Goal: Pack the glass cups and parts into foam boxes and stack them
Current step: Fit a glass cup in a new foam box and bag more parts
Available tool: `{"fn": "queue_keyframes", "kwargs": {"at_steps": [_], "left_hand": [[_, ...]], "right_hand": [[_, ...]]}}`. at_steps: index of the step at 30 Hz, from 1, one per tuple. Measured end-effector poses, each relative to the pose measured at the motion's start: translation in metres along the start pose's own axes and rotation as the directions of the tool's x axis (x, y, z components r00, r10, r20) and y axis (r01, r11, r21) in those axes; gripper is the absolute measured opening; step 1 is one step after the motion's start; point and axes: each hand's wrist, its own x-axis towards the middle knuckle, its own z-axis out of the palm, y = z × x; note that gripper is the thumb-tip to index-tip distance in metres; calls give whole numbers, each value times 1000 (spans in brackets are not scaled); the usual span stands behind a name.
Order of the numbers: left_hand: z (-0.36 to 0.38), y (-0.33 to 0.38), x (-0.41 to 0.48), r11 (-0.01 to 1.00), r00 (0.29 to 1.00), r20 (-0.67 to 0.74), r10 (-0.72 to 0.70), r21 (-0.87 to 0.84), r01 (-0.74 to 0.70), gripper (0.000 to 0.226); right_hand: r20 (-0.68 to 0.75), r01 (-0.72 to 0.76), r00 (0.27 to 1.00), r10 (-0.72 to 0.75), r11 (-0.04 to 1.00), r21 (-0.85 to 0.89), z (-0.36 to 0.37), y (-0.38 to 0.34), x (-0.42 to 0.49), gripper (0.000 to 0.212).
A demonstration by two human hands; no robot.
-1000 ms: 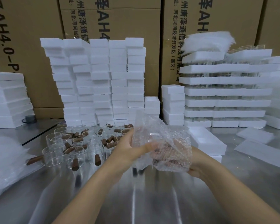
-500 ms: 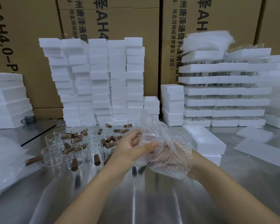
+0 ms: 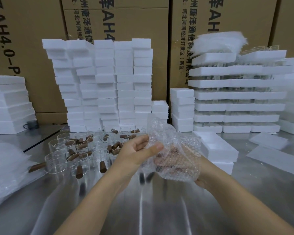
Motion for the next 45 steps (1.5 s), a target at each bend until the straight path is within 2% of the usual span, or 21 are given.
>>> {"fn": "queue_keyframes", "kwargs": {"at_steps": [4,6,9,11,14,18,24,27,30,33,35,36,39,41,43,45], "left_hand": [[0,-2,1,999,999,-35,-34,-31,33,93],[-2,-4,2,996,997,-52,-60,-74,56,82],[-7,-7,6,989,994,-76,-80,-133,69,103],[-11,-7,6,980,991,-79,-106,-176,90,112],[-13,-9,7,975,988,-91,-125,-194,106,113],[-15,-10,8,976,987,-94,-129,-187,110,116],[-19,-6,6,972,988,-54,-147,-196,133,117],[-16,-7,5,968,988,-51,-146,-215,132,126],[-16,-7,4,963,989,-7,-144,-231,139,118],[-16,-5,4,961,990,-4,-141,-242,136,123],[-16,-2,3,957,989,-15,-146,-256,137,129],[-18,-1,3,956,989,-17,-148,-257,139,124],[-19,1,2,959,983,28,-183,-214,185,95],[-18,-1,1,971,984,31,-177,-158,180,75],[-15,-4,2,986,988,2,-153,-72,153,79],[-13,-5,2,993,992,-44,-118,-7,118,86]], "right_hand": [[-24,-5,1000,4,1000,-21,3,-4,-1,28],[41,41,998,-39,998,-52,5,-8,-5,24],[28,108,994,-107,993,-49,6,-17,-10,20],[90,165,983,-160,985,-55,6,-21,-11,38],[129,149,980,-152,988,34,11,-25,-10,59],[60,90,994,-92,995,35,7,-19,-3,66],[48,49,998,-47,998,-49,-11,-27,-4,62],[125,47,992,-31,991,-123,-13,-27,-8,42],[155,86,986,-60,982,-166,-10,-22,-11,18],[103,101,991,-86,982,-160,-10,-18,-10,24],[120,126,987,-107,978,-163,-9,-18,-11,19],[131,138,984,-118,978,-159,-10,-18,-11,19],[120,142,985,-125,979,-145,-9,-19,-10,26],[184,179,972,-145,966,-187,-8,-18,-7,42],[158,149,981,-116,964,-220,-6,-14,-2,71],[139,117,987,-86,966,-232,-6,-11,1,85]]}}
